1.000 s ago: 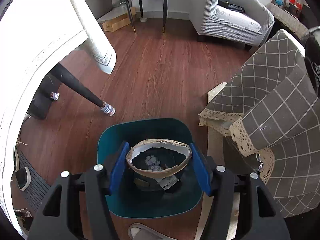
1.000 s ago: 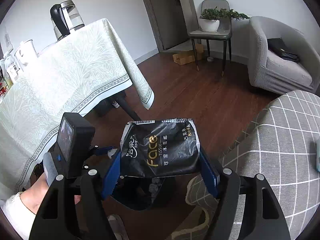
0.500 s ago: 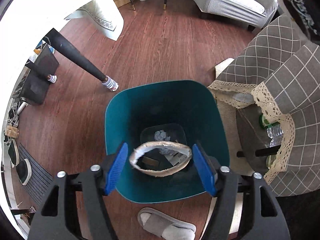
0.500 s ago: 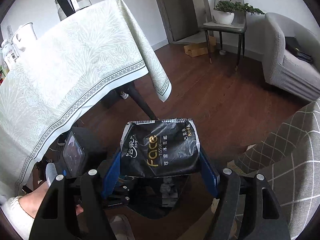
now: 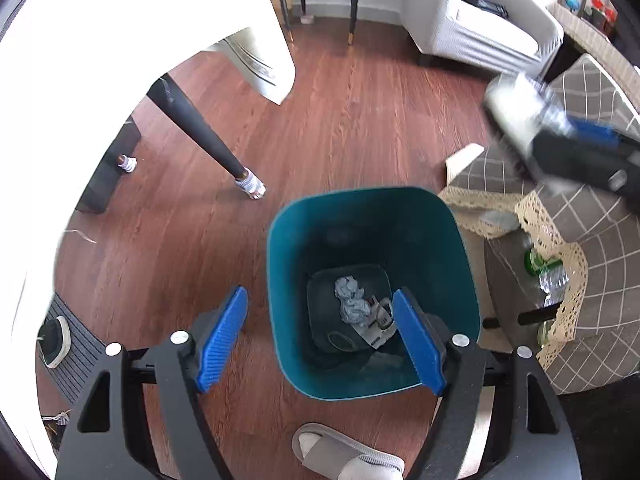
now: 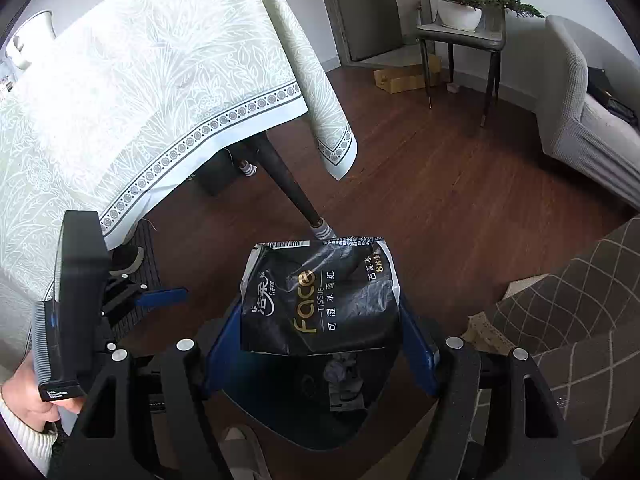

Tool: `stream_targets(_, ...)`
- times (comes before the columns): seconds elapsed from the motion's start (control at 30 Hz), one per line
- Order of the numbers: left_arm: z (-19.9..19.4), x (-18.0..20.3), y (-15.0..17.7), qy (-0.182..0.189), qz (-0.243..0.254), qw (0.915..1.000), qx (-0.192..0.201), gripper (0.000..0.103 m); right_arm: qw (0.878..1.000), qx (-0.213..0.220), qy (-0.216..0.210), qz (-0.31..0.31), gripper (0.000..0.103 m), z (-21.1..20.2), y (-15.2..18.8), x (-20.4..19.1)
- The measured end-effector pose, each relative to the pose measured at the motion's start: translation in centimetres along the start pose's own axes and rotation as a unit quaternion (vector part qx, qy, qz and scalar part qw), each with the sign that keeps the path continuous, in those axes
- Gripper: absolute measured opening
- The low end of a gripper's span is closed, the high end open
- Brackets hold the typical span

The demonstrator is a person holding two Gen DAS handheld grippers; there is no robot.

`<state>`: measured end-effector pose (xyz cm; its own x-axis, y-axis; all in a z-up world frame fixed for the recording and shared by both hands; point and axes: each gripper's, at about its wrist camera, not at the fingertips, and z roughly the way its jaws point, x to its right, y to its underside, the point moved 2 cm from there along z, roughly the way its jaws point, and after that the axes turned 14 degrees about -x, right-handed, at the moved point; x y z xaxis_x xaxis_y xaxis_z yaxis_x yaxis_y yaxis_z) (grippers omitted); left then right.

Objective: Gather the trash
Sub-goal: 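Open the left tool then the right tool over the bin, dropping ring and bag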

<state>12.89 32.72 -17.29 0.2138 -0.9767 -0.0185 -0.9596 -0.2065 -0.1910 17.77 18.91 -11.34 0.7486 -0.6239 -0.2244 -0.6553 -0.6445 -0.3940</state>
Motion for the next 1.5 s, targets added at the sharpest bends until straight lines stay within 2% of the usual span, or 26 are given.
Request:
stream_targets(0.43,-4.7,-2.4,-0.3,0.001,-0.028,0.9979,0.059,0.074,0.999,-0.042,0.011,-0.003,0.072,4.9,-0.4,-1.2)
stream_targets(0.6,-6.1,-3.0,-0.5,0.006,-0.043,0.9966,0.071,0.065,0.998,-0.062,0.009,-0.012,0.072,6.9,-0.2,-2.3)
stream_targets(0.77,-8.0,-3.0,-0.7,0.018,-0.050,0.9938,0.098,0.062,0.996,-0.081,0.017,-0.021,0.072,8.6,0.4,-3.0)
stream_targets(1.0,-10.4,-3.2,-1.2,0.029,-0.059,0.9889,0.133,0.047,0.993,-0.105,0.030,-0.036,0.073,10.5,1.3,-3.9)
stream_targets(1.1,-11.2,-3.0,-1.4,0.024,-0.055,0.9882,0.141,0.045,0.992,-0.111,0.033,-0.039,0.074,10.9,1.7,-3.9)
stream_targets(1.27,-12.6,-2.2,-1.6,0.034,-0.052,0.9855,0.158,0.045,0.992,-0.114,0.040,-0.044,0.087,11.0,2.3,-3.8)
stream_targets(1.5,-14.8,0.1,-1.7,0.039,-0.038,0.9813,0.184,0.045,0.992,-0.107,0.041,-0.051,0.087,9.1,3.1,-3.2)
